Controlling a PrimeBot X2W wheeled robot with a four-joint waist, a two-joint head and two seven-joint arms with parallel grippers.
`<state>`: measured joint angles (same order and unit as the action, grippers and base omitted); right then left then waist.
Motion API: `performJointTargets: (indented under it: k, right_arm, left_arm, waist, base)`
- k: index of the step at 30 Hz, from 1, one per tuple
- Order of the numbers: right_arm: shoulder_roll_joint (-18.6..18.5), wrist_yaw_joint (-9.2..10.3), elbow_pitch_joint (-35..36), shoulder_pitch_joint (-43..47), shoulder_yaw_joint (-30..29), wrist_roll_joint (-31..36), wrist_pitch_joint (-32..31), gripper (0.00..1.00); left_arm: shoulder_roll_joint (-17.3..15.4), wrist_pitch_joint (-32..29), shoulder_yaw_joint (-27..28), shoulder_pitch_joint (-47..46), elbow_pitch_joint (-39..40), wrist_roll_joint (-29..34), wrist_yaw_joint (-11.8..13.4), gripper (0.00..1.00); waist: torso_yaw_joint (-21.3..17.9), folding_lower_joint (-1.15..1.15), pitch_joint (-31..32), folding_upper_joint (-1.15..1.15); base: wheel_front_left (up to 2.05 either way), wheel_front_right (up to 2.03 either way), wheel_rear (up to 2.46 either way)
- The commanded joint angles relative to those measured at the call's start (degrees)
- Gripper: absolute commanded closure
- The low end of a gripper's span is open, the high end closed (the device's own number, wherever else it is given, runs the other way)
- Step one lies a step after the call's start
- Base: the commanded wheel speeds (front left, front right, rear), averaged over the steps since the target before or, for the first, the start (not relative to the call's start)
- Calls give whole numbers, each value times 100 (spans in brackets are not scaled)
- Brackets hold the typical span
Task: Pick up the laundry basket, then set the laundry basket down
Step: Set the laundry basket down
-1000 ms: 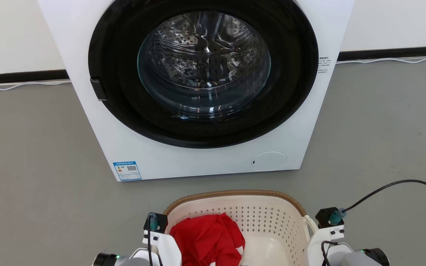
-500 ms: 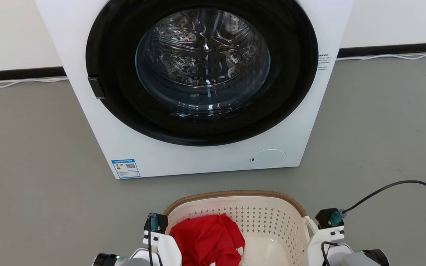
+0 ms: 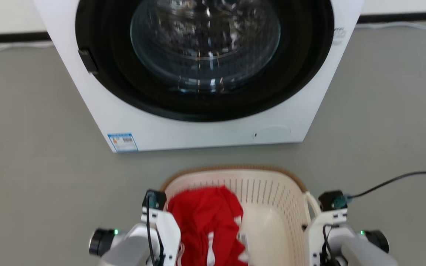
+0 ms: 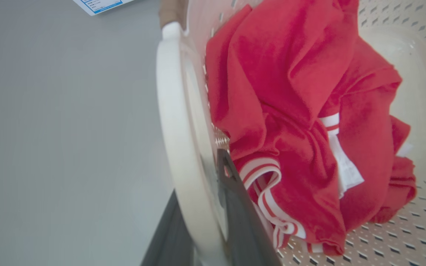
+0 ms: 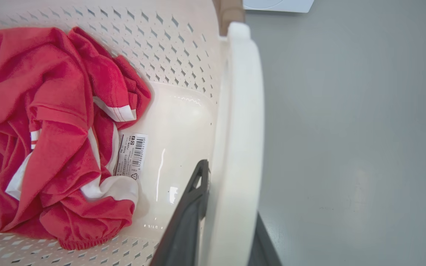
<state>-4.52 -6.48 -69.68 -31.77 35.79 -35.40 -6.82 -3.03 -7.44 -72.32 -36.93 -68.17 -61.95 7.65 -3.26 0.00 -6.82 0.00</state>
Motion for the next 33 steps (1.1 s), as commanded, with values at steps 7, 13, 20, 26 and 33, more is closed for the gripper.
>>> performJointTargets:
  k: [7, 13, 20, 26, 33]
  right_arm:
    - [164, -101, 95, -625, 42, -38, 567, 100]
    - [164, -101, 79, -1070, 26, -25, 1048, 100]
    - [164, -101, -90, -1580, 4, 111, 1544, 100]
    - [164, -101, -257, -1968, -129, 287, 1875, 100]
    - [164, -101, -402, -2375, -497, 676, 2100, 100]
  left_arm:
    - [15, 406, 79, -867, -91, 175, 84, 100]
    - [14, 737, 120, -1365, -216, 254, 162, 100]
    - [15, 1204, 198, -1871, -219, 294, 311, 100]
    - [15, 1422, 252, -2148, -151, 273, 373, 100]
    - [15, 1645, 298, -2464, -82, 240, 467, 100]
  waist:
    - [91, 0, -1002, 0]
    - [130, 0, -1724, 0]
    - [229, 0, -2556, 0]
    - [319, 0, -3126, 0]
    - [428, 0, -3768, 0]
  base:
    - [0, 0, 0]
    - [0, 0, 0]
    - [0, 0, 0]
    - [0, 0, 0]
    - [0, 0, 0]
